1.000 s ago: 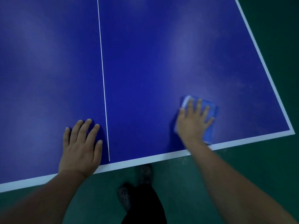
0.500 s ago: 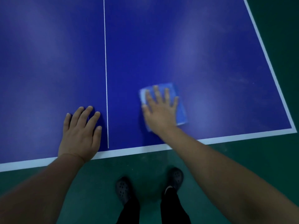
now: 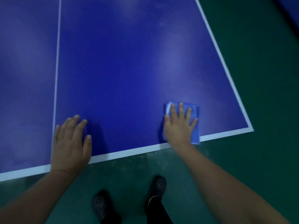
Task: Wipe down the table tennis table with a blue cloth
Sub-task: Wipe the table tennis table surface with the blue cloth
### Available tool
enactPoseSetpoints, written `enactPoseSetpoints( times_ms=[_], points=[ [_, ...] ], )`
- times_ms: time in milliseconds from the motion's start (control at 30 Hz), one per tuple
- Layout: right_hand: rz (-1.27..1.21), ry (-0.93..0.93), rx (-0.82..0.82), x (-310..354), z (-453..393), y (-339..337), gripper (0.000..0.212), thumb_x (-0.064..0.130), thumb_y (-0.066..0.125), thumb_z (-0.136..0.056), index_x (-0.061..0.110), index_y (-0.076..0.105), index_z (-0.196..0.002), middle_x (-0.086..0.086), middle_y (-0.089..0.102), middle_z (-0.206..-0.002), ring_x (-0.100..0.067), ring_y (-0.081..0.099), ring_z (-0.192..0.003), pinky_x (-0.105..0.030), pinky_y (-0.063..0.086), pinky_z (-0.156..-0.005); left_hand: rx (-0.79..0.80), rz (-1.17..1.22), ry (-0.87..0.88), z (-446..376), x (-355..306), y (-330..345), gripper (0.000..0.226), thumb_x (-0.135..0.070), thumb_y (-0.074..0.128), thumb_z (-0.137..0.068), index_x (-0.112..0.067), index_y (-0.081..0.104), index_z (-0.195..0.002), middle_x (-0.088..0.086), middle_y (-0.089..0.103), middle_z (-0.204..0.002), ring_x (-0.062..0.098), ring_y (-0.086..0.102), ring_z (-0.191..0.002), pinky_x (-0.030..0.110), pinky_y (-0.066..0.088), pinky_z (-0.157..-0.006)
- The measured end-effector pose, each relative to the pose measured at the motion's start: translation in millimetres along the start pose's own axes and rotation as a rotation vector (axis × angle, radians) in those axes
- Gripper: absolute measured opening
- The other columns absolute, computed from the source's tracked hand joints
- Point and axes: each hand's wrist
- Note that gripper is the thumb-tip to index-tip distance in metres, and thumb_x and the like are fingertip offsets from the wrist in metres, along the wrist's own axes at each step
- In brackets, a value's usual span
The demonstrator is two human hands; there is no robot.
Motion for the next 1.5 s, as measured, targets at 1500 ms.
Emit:
enactPoseSetpoints(
  times_ms=[1500],
  points=[
    [0.002,-0.222,0.015,-239,-127,-24,0.059,0.054,0.016,-0.101,0.036,0.019,-0.157,0.009,0.01,-0.167,-0.022,0.003,-0.154,-0.056,0.004,-0.121,0.127,-0.252,0.007,-19,-149,101,0.067,-0.043,0.028,-0.095,-0.001,0.041,-0.145,0.02,0.028,-0.154,0.039,0.021,-0.146,0.054,0.005,-0.122]
  ],
)
Point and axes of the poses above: each hand's wrist, its own z-axis away from the middle knuckle, its own y-axis out of the palm, x = y × z
